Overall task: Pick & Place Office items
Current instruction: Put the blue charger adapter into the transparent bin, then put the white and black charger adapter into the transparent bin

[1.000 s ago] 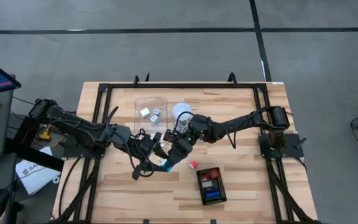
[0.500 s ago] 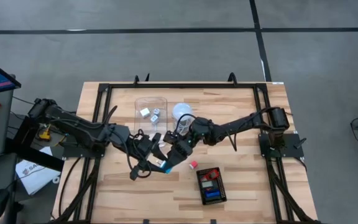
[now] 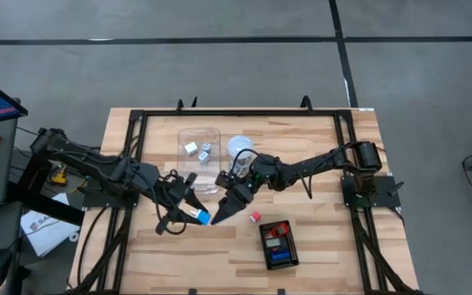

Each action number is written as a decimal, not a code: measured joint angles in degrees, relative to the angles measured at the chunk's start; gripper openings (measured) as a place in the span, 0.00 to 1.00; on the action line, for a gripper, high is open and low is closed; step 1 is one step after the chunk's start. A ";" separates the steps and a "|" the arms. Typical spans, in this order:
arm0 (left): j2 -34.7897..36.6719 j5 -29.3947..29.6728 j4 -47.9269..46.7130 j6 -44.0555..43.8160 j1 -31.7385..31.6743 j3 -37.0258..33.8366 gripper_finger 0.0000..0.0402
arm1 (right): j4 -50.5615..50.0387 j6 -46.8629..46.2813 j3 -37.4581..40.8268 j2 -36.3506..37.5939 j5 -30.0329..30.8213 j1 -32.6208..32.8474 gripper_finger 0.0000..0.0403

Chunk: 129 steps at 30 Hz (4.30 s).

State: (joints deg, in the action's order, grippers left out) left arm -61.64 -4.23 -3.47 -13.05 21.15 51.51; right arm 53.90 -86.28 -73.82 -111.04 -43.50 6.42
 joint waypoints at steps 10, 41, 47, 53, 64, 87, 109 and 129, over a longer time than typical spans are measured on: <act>9.71 11.76 -14.40 -0.89 0.07 -0.17 0.36 | -15.39 6.93 0.00 0.26 -1.41 0.14 0.85; -1.44 17.64 -42.54 -1.30 -20.86 -0.07 0.36 | -111.91 28.25 0.07 40.47 44.21 4.61 0.85; -6.68 12.59 -42.29 9.46 -32.70 -0.07 0.36 | -116.36 25.58 0.07 44.56 50.34 5.87 0.84; -11.91 9.30 -40.56 17.51 -38.59 -0.03 0.36 | -115.26 29.39 0.07 44.14 52.67 7.73 0.84; -18.84 8.27 -37.15 20.55 -41.60 -0.04 0.36 | -107.29 39.68 0.07 34.58 47.06 7.34 0.85; -22.13 4.91 -36.31 24.90 -46.64 -0.20 0.36 | -106.47 50.82 0.11 17.13 44.56 -5.10 0.81; -15.50 6.80 -33.89 23.00 -47.47 -0.24 0.64 | -97.48 50.56 10.08 16.43 39.38 -11.26 0.81; 8.06 8.40 -32.10 11.94 -39.72 -0.22 0.63 | -85.76 48.39 13.22 7.63 38.91 -12.63 0.81</act>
State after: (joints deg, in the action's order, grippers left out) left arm -53.58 4.16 -35.57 -1.10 -18.58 51.29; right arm -31.86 -37.89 -60.60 -103.41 -4.58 -6.22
